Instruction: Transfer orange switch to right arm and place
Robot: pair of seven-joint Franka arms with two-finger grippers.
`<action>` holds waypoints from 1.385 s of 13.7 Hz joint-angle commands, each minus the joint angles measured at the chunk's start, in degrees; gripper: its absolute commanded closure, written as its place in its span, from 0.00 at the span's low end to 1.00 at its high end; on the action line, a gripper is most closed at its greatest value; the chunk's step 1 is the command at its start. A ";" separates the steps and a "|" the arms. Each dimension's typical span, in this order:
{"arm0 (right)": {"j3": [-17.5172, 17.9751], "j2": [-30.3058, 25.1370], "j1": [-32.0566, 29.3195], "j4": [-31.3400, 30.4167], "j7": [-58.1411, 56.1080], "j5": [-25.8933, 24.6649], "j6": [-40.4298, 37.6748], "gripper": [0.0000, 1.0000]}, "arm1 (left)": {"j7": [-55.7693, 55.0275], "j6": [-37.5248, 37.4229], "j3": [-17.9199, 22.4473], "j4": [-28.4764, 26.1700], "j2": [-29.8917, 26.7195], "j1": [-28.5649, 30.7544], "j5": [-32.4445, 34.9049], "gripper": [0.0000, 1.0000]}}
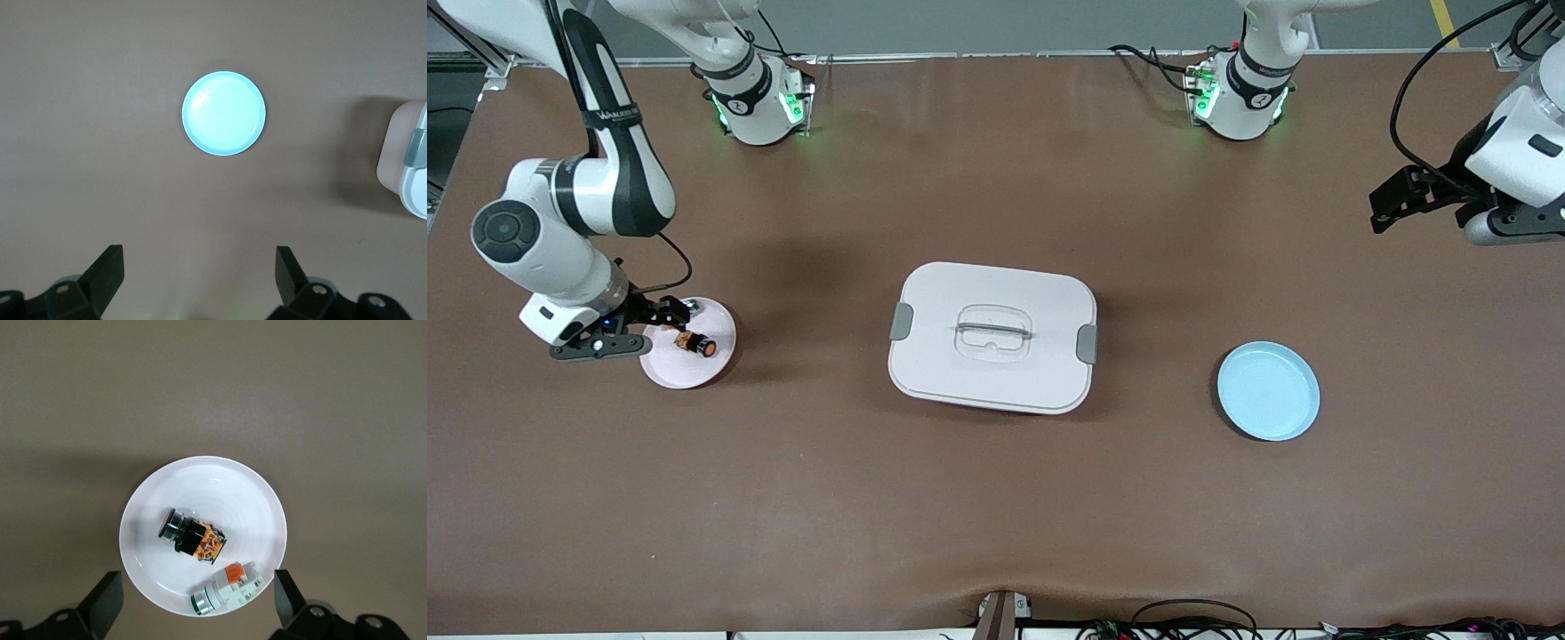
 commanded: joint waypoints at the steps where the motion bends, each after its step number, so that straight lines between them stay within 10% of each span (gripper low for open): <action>1: 0.66 -3.32 -0.09 1.84 0.54 0.73 -6.39 0.00 | 1.28 0.34 0.43 -0.25 -0.40 -0.24 -0.90 0.00; 19: 0.49 -7.72 0.70 24.42 3.77 6.97 -31.09 0.00 | 2.58 0.26 0.34 -0.07 -0.75 -0.24 -0.99 0.00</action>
